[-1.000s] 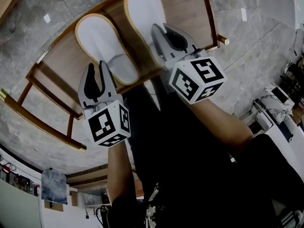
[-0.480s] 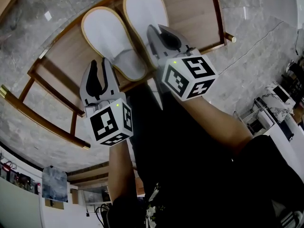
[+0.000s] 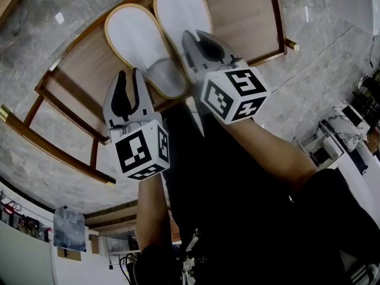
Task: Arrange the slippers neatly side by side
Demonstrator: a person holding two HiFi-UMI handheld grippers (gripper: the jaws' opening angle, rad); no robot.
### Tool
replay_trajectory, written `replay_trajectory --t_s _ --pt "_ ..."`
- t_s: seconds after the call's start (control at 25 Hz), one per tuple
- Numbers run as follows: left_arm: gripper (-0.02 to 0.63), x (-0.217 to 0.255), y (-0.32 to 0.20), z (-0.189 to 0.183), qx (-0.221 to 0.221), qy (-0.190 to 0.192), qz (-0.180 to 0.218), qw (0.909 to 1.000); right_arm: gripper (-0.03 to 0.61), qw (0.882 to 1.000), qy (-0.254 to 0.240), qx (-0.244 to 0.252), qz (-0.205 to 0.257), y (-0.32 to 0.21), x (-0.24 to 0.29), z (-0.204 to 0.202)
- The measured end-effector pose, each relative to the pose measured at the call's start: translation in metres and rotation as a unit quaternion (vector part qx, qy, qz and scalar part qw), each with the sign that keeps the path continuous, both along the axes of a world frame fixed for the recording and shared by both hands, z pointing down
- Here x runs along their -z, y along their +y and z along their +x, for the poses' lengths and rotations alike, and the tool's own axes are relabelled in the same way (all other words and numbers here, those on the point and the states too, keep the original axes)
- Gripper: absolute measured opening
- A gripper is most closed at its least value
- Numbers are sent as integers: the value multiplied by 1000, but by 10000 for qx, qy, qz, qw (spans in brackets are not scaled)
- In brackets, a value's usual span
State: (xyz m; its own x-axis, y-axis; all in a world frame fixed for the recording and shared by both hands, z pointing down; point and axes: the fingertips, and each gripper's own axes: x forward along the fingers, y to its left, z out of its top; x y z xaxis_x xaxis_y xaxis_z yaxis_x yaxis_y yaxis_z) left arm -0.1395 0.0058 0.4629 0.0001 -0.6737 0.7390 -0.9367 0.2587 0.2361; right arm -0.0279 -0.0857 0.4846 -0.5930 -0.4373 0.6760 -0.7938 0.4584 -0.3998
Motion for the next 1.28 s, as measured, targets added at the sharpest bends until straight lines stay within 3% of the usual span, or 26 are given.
replay_trajectory --t_s 0.32,0.44,0.56,0.88,1.28 --pt "98 -3 4 4 -46 35 -48 10000 17 9990 -33 363 254 1 1 -5" --pt "98 0 5 6 -59 25 -36 10000 91 9965 -223 575 569 0 14 -10" --pt "100 8 6 2 -58 -68 36 10000 101 9938 -262 740 792 -2 23 -14" --pt "100 52 14 -6 486 -452 149 9977 50 9845 -405 1057 1341 -22 80 9" --pt "75 115 23 -11 1121 -972 354 9883 3 9563 -392 2117 1980 -44 144 16"
